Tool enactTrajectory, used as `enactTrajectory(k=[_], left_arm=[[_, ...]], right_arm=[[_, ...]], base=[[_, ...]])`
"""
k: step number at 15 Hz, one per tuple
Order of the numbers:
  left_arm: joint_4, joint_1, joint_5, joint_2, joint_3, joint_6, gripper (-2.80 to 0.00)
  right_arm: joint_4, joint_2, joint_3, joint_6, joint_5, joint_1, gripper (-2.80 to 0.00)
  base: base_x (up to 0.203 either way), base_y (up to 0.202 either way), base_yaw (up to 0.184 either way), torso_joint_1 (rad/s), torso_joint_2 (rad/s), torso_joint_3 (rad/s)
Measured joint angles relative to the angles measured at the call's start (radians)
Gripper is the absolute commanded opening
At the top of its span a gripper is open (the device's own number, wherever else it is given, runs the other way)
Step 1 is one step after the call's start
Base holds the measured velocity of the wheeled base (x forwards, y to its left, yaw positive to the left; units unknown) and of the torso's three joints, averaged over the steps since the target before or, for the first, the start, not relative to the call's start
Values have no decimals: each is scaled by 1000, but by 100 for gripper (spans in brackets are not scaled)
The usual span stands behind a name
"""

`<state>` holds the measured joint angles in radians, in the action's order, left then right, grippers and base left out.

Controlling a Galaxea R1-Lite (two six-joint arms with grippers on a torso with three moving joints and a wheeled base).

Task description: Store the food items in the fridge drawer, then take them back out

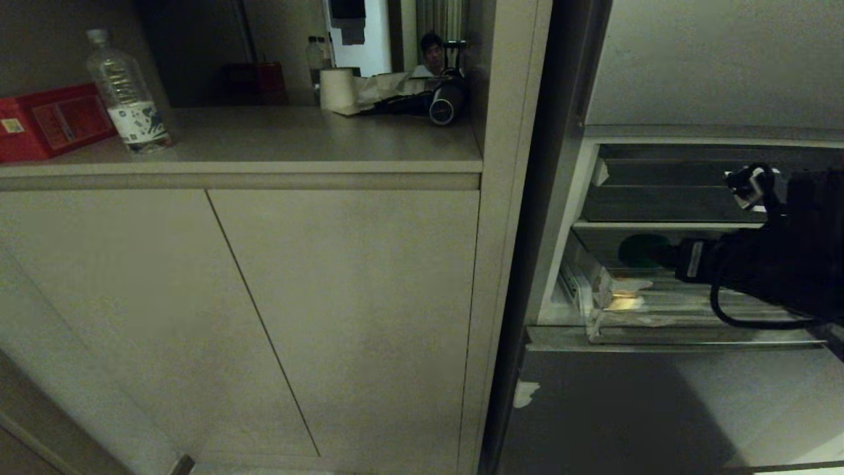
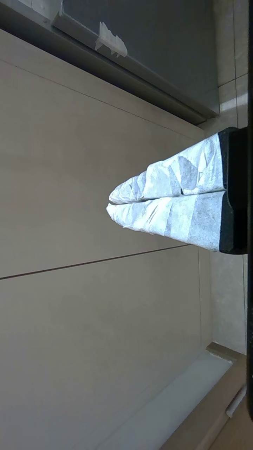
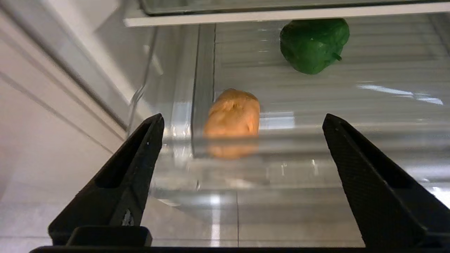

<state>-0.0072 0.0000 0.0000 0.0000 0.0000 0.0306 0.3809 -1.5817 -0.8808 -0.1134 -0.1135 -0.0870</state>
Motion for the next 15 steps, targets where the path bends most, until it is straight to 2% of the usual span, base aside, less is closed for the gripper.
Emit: enactTrajectory(k=[4, 8, 15], left_arm=[[0, 0, 0, 0, 0, 0, -280], [0, 0, 0, 0, 0, 0, -280], [0, 0, 0, 0, 0, 0, -280]], right_arm=[[-43, -128, -91, 1, 6, 26, 0], [-76, -191, -124, 58, 8, 35, 0], [-410, -157, -186, 83, 13, 60, 0]], base=[[0, 0, 0, 0, 0, 0], [0, 0, 0, 0, 0, 0], [0, 0, 0, 0, 0, 0]])
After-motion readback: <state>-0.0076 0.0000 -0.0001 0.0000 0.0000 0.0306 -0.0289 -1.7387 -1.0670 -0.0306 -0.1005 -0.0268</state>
